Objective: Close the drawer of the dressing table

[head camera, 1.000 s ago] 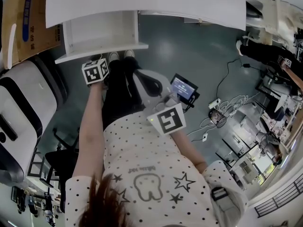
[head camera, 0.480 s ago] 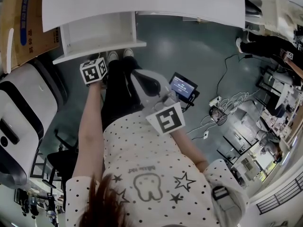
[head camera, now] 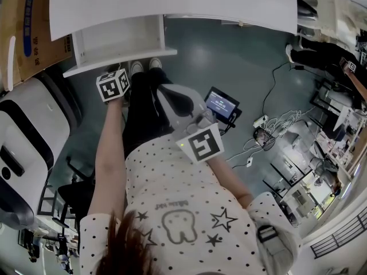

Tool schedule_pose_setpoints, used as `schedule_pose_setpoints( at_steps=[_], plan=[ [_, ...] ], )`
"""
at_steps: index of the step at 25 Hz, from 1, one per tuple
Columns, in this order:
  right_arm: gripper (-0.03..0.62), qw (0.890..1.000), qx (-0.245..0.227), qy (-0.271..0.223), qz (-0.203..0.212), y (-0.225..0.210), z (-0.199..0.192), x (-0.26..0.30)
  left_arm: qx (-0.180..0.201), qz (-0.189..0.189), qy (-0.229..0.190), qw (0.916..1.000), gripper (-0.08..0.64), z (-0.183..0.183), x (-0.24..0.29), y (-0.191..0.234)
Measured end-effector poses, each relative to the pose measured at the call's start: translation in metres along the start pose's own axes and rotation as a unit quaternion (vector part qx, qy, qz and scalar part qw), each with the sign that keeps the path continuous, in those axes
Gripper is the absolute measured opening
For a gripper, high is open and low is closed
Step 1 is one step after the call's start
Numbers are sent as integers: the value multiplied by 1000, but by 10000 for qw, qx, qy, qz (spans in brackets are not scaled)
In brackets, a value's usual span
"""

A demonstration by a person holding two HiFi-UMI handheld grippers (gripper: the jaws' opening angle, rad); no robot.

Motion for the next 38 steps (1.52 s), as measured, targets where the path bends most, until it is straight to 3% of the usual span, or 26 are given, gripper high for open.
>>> schedule_pose_setpoints(
  at_steps=[38],
  plan=[
    [-5,9994,-12,-239,-259,-18,2,0,-2,92,-71,9999,83,15,17,1]
  ],
)
Point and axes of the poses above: the fingertips, and each gripper's own axes: x forward along the fingers, y to its left, z out of its top, the point moved 9 cm from there along -x, backward along the fingers, and after that the axes turned 14 degrees about -y, right-handed, at the moved point
